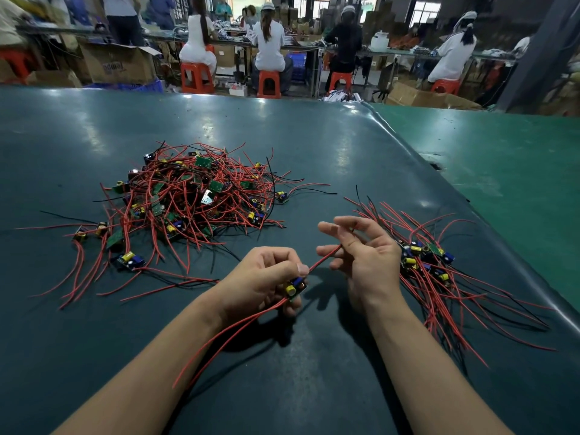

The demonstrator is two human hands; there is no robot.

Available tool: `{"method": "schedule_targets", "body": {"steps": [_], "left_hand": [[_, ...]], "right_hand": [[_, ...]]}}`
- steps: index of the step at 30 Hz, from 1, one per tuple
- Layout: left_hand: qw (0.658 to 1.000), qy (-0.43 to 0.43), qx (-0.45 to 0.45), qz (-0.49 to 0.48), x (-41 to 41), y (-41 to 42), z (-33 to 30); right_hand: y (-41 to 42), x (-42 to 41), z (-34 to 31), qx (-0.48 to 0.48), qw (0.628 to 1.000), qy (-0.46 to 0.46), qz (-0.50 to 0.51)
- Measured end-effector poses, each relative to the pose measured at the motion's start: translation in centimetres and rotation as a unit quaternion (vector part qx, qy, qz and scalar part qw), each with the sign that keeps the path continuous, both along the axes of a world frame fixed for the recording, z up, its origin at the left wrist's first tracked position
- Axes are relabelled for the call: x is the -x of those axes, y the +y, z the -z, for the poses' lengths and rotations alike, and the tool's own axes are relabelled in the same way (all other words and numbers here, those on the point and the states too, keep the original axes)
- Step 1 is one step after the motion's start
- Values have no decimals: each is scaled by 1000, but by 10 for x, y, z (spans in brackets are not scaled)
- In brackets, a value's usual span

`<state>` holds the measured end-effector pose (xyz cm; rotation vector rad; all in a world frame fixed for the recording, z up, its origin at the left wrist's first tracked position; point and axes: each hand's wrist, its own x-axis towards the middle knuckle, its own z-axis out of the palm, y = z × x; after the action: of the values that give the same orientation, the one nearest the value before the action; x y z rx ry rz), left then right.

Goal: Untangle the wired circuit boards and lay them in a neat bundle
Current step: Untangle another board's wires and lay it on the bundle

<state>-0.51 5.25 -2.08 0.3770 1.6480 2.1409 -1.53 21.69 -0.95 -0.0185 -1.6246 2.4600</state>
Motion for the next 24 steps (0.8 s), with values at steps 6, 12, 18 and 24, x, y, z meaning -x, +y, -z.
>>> {"method": "schedule_targets", "body": {"steps": [6, 12, 18, 24], "left_hand": [[1000, 4, 7, 4, -3, 0, 0], [1000, 14, 12, 4, -3, 0, 0], [997, 16, -14, -76, 0, 1, 1], [997, -6, -32, -67, 1, 1, 0]], "right_hand": [[4, 3, -4, 43, 999, -24, -12], [10, 4, -4, 149, 984, -89, -45], [11, 6, -2, 253, 955, -100, -122], [-2, -4, 5, 6, 951, -129, -281]]}}
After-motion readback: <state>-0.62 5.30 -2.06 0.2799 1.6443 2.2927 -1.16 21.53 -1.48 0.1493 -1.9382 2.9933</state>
